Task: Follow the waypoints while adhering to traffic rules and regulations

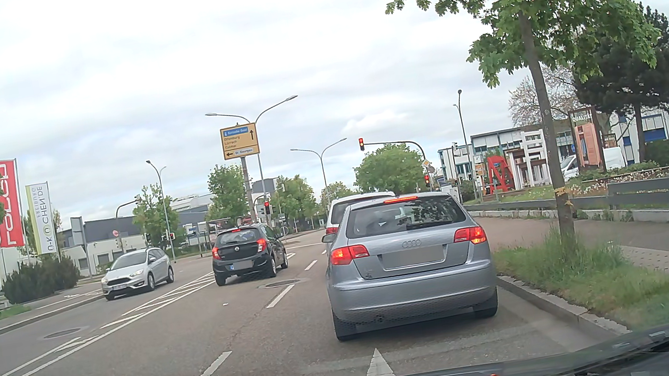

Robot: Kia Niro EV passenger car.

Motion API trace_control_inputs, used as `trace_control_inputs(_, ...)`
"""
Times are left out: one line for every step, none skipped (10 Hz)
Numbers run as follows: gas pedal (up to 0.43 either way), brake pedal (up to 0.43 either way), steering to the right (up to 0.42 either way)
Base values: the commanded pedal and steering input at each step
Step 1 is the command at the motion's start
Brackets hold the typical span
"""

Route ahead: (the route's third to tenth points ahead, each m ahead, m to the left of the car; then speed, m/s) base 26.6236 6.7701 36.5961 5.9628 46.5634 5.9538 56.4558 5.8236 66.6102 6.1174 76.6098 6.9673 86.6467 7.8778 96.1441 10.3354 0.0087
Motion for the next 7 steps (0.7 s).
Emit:
trace_control_inputs(0.0, 0.146, 0.001)
trace_control_inputs(0.0, 0.146, 0.001)
trace_control_inputs(0.0, 0.146, 0.001)
trace_control_inputs(0.0, 0.146, 0.001)
trace_control_inputs(0.0, 0.146, 0.001)
trace_control_inputs(0.0, 0.146, 0.001)
trace_control_inputs(0.0, 0.146, 0.001)
